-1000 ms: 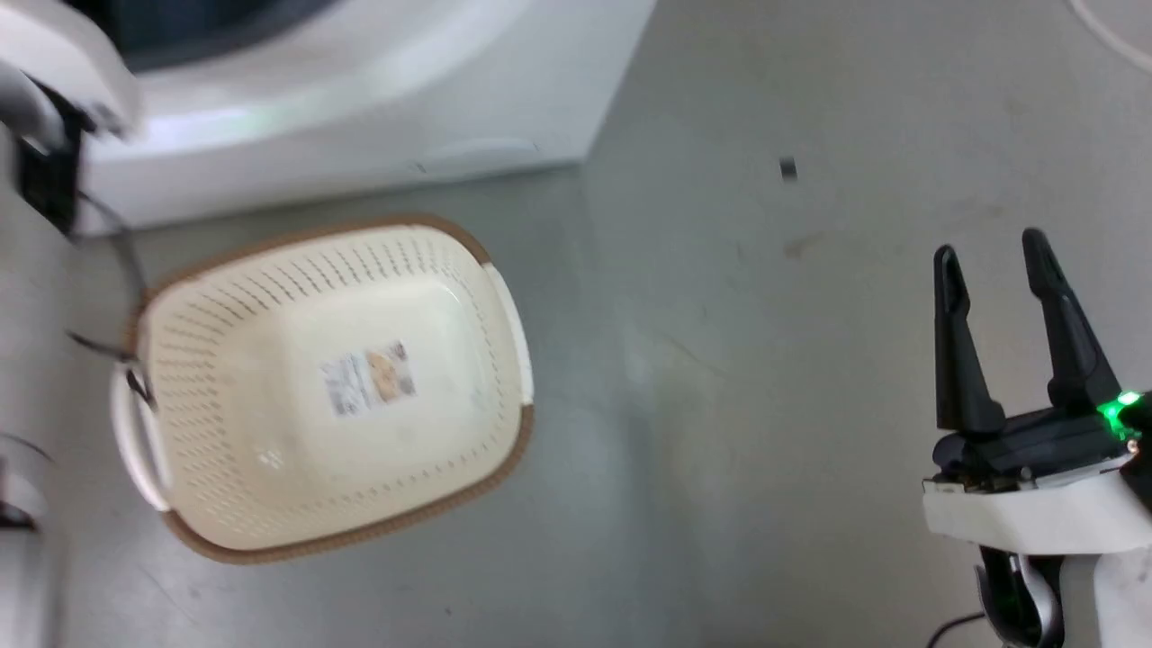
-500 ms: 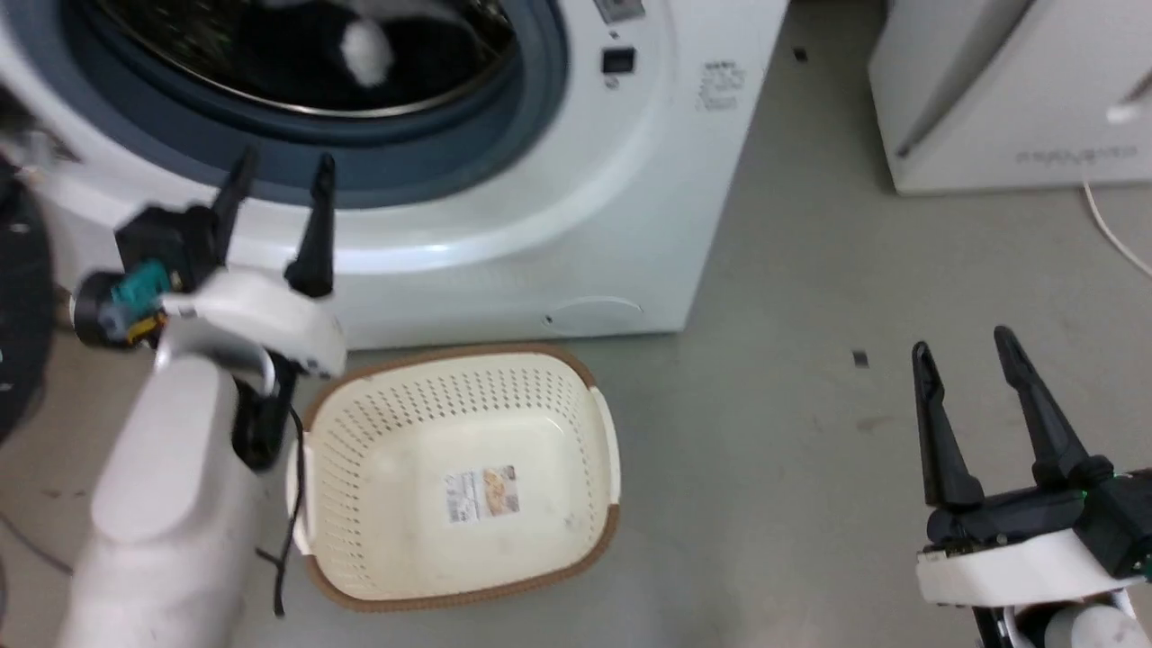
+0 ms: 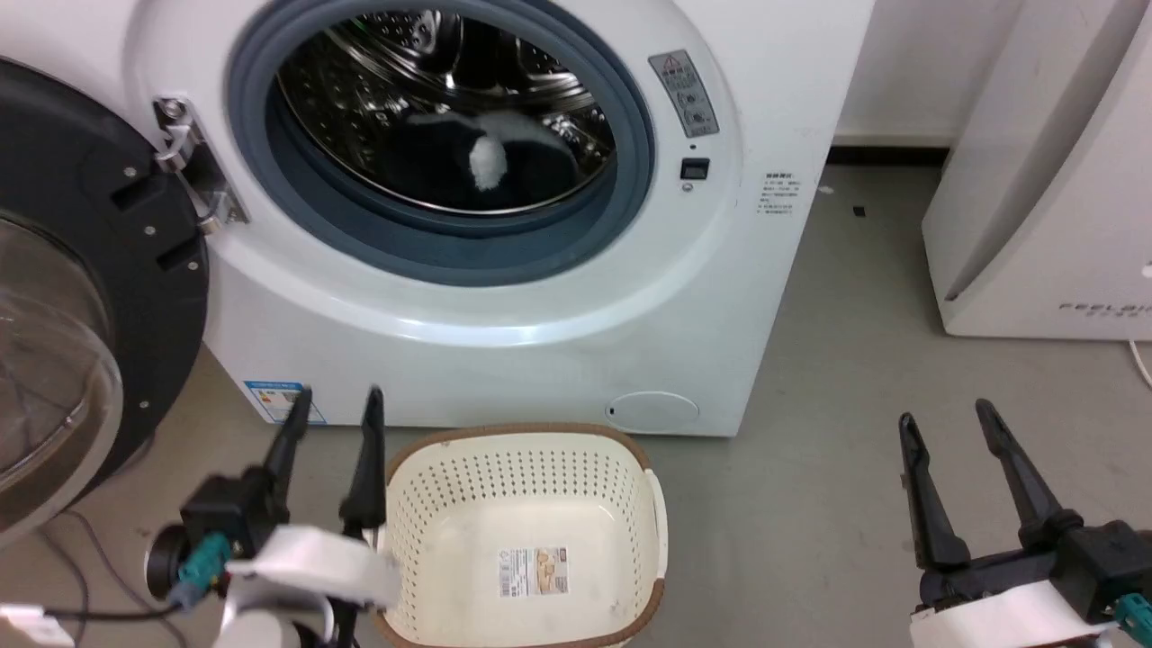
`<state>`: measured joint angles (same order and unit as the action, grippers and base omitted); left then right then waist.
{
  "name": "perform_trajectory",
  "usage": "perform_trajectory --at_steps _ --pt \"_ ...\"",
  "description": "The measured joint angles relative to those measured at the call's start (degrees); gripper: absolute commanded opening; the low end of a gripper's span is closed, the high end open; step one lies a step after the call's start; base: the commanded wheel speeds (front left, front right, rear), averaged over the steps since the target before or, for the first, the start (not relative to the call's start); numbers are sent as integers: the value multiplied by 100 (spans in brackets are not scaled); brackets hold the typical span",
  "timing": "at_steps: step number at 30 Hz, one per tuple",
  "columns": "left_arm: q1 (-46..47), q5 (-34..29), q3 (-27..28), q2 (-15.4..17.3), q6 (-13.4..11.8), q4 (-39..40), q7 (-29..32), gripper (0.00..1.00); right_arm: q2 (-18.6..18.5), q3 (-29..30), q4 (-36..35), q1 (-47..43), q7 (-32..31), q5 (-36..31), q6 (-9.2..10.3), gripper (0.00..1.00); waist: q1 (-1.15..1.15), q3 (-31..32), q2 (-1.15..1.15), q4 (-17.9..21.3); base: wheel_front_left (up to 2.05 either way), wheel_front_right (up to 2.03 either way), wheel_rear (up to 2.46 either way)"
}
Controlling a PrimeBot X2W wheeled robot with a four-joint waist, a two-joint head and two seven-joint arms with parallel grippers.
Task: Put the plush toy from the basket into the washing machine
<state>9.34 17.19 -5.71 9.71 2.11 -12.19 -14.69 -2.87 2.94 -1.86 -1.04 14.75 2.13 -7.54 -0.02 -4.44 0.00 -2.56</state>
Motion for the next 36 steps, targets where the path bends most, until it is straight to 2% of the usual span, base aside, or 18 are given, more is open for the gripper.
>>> perform_trajectory --at_steps 9,24,25,36 --pt "-810 -92 180 -397 -9 369 0 100 0 -68 19 -244 0 155 0 100 0 281 0 -107 0 0 0" --pt "-1039 -487 296 -555 53 502 0 100 0 -143 38 -363 0 199 0 100 1 321 0 -88 0 0 0" --pt "-1038 -491 292 -555 52 500 3 0 0 -144 38 -362 -2 199 0 0 2 321 0 -88 0 0 0" --pt "-1038 -510 289 -554 49 505 81 0 0 -145 38 -359 -76 197 0 0 2 329 0 -66 0 0 0"
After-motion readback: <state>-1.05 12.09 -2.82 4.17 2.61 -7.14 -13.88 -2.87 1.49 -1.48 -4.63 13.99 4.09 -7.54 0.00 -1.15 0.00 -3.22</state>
